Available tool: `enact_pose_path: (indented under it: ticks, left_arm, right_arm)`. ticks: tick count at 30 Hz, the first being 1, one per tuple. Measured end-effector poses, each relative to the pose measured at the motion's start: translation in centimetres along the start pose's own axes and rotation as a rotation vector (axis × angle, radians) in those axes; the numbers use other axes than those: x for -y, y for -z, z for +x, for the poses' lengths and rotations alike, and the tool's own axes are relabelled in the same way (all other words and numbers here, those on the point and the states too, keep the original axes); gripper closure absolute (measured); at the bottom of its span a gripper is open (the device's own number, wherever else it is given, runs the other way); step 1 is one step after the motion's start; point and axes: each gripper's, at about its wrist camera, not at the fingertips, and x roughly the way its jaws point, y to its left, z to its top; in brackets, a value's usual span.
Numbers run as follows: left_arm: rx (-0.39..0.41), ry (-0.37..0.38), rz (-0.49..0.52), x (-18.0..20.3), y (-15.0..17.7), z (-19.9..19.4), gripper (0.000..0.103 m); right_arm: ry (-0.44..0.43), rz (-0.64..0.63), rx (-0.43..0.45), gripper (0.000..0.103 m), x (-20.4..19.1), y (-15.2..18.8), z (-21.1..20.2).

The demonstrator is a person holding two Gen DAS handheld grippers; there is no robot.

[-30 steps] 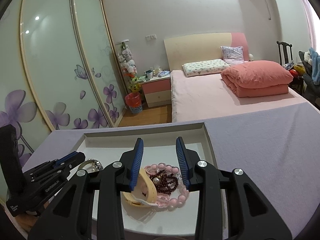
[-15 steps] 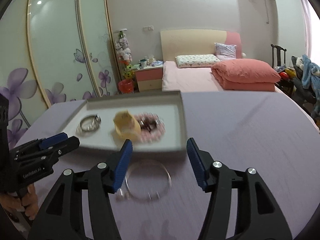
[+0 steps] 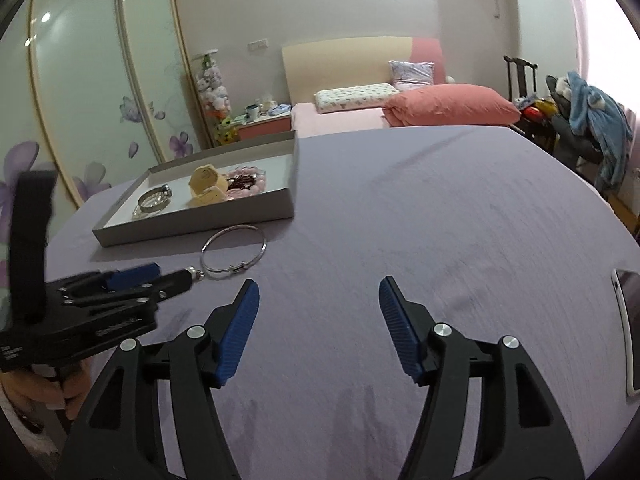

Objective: Organize jewelry
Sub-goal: 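Withdraw both tools from the tray toward the silver bangle, then grasp the single pearl earring with the left tool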

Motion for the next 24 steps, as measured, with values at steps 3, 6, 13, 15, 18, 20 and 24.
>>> enact_pose_path:
  ticks: [3,6,13,15,18,20,24]
  left_arm:
    - [-0.028,-0.01,-0.005,0.3,-0.2,1.0,0.064]
    - [-0.028,-0.027,-0.007,0.5,-0.4,1.3,0.072]
    - [-0.032,-0.051,0.014,1.1,-0.5,1.6,0.08]
    - [-0.032,-0.059,0.014,1.2,-0.6,1.7,0.083]
    - [-0.033,-0.066,0.017,1.3,-0.8,1.8,0.086]
    - [-0.033,-0.067,0.017,1.3,-0.8,1.8,0.086]
    - [-0.03,-0.055,-0.001,1.0,-0.9,1.7,0.087]
  right_arm:
    - [-0.003,0.014,0.002,0.04,0.4,0.1,-0.1]
    - [-0.011,0.019,0.0,0.04,0.4,0.4,0.0]
    - [-0.031,0.024,-0.003,0.04,0.4,0.7,0.1]
    - [-0.037,0.023,-0.005,0.04,0.3,0.6,0.2]
    - [-0.042,0.022,-0.007,0.04,0.1,0.8,0.2]
    - [-0.044,0.023,-0.008,0.04,0.0,0.8,0.2]
    - [-0.046,0.023,-0.01,0.04,-0.1,0.9,0.2]
